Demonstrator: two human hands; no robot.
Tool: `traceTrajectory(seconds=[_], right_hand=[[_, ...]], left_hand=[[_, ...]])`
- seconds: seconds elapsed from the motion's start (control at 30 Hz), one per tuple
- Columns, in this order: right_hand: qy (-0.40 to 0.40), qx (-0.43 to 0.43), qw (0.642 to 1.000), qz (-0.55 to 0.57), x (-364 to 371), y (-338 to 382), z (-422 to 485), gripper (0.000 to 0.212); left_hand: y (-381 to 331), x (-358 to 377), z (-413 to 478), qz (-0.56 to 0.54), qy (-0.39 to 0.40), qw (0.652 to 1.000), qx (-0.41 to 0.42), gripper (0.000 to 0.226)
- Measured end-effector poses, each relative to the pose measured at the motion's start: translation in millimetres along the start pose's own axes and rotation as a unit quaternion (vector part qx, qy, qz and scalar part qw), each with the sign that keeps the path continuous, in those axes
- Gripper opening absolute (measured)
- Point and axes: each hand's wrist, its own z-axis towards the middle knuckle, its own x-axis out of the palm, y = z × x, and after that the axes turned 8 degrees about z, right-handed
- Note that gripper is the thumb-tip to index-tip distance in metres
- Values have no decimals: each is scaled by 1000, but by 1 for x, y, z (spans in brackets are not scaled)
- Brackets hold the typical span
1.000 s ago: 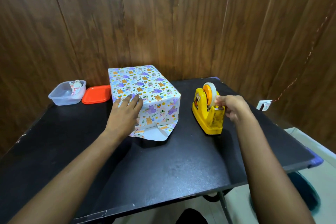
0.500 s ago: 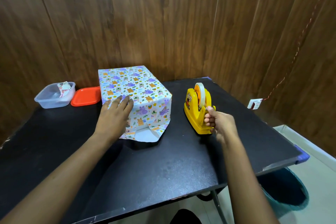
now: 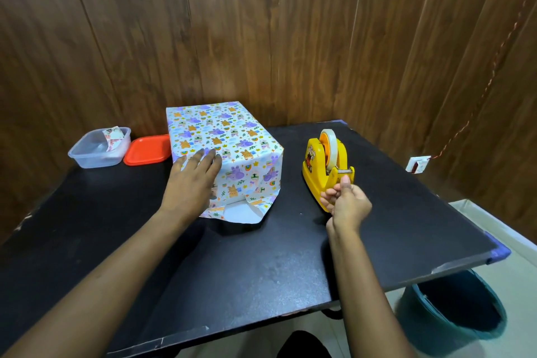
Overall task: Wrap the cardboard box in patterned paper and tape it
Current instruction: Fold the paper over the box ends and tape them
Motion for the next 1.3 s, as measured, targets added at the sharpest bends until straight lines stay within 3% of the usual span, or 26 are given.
traceTrajectory(seconds=[0.1, 0.2, 0.3, 0.37, 0.47, 0.63, 0.87, 1.0, 1.3], right_hand=[[18, 58, 998, 31, -8, -3, -7, 35], [147, 43, 987, -45, -5, 6, -14, 30], [319, 49, 923, -208, 16, 1, -21, 17], [382, 38, 868, -316, 31, -16, -22, 22], [413, -28, 793, -447, 49, -38, -17, 21], [446, -141, 707, -531, 62, -45, -9, 16], [445, -202, 630, -603, 72, -49, -13, 25], [395, -225, 630, -629, 76, -59, -11, 26], [309, -205, 712, -597, 76, -69, -16, 28]], left_hand=[[1, 1, 1, -4, -2, 1000, 5, 93], [0, 0, 1, -3, 0, 1000, 1, 92], [-1, 0, 1, 1, 0, 1000, 1, 91], [-1, -1, 0, 3, -2, 1000, 0, 91], [0, 0, 0, 8, 0, 1000, 0, 93], [0, 1, 0, 24, -5, 1000, 7, 92], [0, 2, 0, 35, 3, 999, 0, 91], [0, 2, 0, 33, 0, 999, -1, 90], [1, 4, 0, 37, -2, 999, 3, 88]])
